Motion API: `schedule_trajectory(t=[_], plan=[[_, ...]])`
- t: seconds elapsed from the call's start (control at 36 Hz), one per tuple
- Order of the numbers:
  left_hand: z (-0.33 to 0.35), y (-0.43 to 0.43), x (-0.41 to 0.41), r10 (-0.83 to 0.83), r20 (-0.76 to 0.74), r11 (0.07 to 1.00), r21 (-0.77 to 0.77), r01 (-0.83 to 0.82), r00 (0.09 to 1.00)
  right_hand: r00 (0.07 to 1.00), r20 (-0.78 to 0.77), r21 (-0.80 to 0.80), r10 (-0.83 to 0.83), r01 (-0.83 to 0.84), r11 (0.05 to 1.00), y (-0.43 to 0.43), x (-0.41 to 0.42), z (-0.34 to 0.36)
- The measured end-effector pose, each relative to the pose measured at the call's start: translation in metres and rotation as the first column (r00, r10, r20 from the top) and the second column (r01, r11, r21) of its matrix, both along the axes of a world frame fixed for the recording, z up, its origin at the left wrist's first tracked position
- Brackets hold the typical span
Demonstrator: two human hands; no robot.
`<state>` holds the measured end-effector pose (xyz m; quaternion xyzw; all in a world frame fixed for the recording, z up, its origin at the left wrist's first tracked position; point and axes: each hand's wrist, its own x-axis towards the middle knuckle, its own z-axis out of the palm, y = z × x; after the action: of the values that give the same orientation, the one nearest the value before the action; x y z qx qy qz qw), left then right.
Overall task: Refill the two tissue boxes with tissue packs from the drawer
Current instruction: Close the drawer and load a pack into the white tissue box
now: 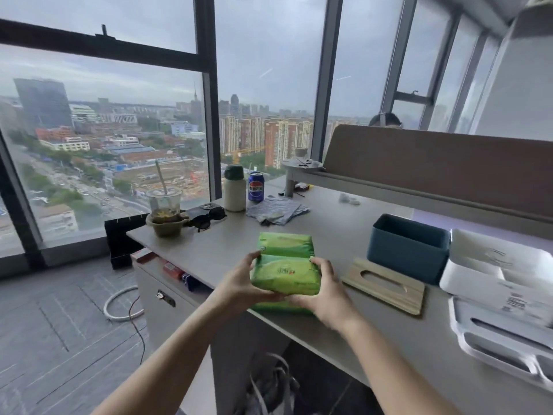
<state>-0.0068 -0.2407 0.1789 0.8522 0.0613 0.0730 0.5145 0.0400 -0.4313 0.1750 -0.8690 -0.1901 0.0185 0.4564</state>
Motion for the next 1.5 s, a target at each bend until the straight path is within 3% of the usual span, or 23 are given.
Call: schedule_trajectory(t=[0.19,0.39,0.64,0.89,1.17,1.5], plan=[[0.014,-0.032,0.008,-0.029,0.056,0.997,-0.071,0.033,0.998,0.999,0.033,0.069,-0.004,0.001,0.998,-0.039,0.006,0.012],[0.056,-0.087,0.023,-0.026,0.170,0.997,0.072,0.014,0.985,0.996,0.086,0.096,-0.022,0.014,0.995,-0.095,0.012,0.050],[0.106,-0.191,0.083,-0.226,0.276,0.971,0.144,0.193,0.934,0.942,0.200,0.120,-0.271,0.251,0.960,-0.200,0.042,0.096],[0.123,-0.304,0.155,-0.409,0.309,0.911,0.197,0.363,0.858,0.853,0.218,0.131,-0.474,0.455,0.881,-0.312,0.077,0.122],[0.100,-0.368,0.212,-0.467,0.200,0.872,0.264,0.411,0.862,0.840,0.151,0.107,-0.521,0.509,0.854,-0.367,0.111,0.098],[0.084,-0.371,0.256,-0.498,0.048,0.783,0.454,0.425,0.866,0.851,0.125,-0.118,-0.510,0.523,0.844,-0.365,0.153,0.079]])
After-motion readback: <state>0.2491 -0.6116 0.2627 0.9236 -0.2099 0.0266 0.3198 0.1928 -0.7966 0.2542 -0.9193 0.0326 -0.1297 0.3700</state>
